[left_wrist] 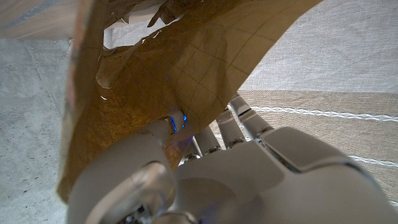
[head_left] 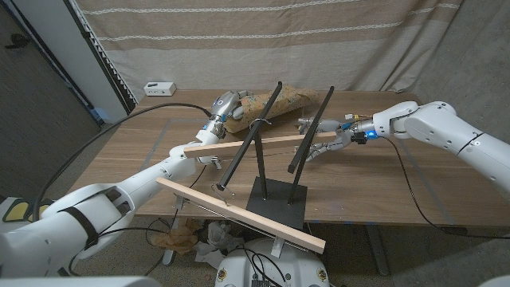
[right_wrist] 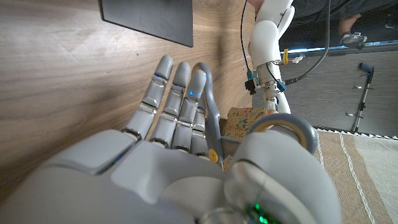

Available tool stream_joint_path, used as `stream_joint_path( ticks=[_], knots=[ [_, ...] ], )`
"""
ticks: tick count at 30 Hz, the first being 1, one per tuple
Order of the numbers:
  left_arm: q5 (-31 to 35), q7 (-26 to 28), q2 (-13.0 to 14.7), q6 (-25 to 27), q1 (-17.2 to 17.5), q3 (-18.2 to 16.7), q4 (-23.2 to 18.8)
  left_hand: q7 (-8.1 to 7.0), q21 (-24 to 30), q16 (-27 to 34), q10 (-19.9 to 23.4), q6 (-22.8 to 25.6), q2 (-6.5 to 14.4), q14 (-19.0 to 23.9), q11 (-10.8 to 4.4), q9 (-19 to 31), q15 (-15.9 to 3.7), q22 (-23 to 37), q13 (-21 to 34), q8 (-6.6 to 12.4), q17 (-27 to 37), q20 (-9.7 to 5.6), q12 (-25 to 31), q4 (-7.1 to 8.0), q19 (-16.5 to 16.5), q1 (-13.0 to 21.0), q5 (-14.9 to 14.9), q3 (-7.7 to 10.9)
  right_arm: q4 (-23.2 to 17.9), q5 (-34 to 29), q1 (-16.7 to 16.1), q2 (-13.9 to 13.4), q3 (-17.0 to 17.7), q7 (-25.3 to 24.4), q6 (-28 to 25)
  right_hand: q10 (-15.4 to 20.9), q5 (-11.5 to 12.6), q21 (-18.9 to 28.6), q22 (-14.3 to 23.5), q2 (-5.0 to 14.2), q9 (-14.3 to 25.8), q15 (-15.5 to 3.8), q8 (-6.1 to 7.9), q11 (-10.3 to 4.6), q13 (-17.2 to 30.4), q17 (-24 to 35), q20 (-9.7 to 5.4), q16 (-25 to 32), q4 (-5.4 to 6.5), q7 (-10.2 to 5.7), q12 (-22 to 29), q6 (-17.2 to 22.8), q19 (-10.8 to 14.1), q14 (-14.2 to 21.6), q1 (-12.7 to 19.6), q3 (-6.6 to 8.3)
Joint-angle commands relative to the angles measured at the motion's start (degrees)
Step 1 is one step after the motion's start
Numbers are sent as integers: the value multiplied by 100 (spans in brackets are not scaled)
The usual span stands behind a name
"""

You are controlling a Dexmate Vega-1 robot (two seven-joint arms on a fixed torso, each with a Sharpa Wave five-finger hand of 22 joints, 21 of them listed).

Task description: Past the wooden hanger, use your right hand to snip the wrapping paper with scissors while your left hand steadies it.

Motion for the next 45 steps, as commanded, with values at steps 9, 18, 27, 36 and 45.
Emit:
stream_joint_path(
  ticks=[9,18,27,36,45],
  knots=[
    [-9,32,-62,18,2,-15,80,-48,43,-21,-20,-15,19,57,9,48,-988,16,39,34,19,-411,31,-13,41,69,46,13,71,34,-28,51,80,-149,20,131,5,-14,15,17,-192,-109,-145,-53,46,9,-9,55,-34,351,151,149,71,167,34,47],
    [22,106,-60,63,9,-16,64,-49,52,-20,-21,-55,20,67,8,38,-986,14,49,18,20,-417,33,-5,37,70,49,7,19,114,-106,24,184,-213,102,214,9,-18,16,20,-330,-162,-208,-86,48,6,-38,65,-55,351,219,340,105,221,53,68],
    [66,133,-52,112,24,0,14,-50,55,-20,-20,-70,22,71,9,32,-987,14,54,10,20,-417,34,-3,29,72,50,5,-19,365,-459,58,428,-496,369,248,21,-22,18,39,-426,-196,-252,-120,71,9,-70,77,-100,351,276,488,125,255,132,107],
    [103,107,13,167,87,-24,-174,-50,60,-21,-18,-84,24,75,9,21,-987,13,63,2,20,-408,37,2,12,74,52,1,-60,535,-726,39,632,-763,560,25,34,-23,23,43,-529,-154,-343,-161,232,20,-96,32,-161,354,342,565,143,155,233,145],
    [96,85,63,296,209,-93,-356,-51,66,-24,-19,-85,24,74,8,13,-987,12,71,0,19,-411,38,3,4,77,53,-2,-124,758,-1021,35,838,-1017,728,-1028,47,-68,40,-4,-680,148,-580,-130,660,-81,-12,-342,-221,22,383,689,7,-369,282,165]
  ],
)
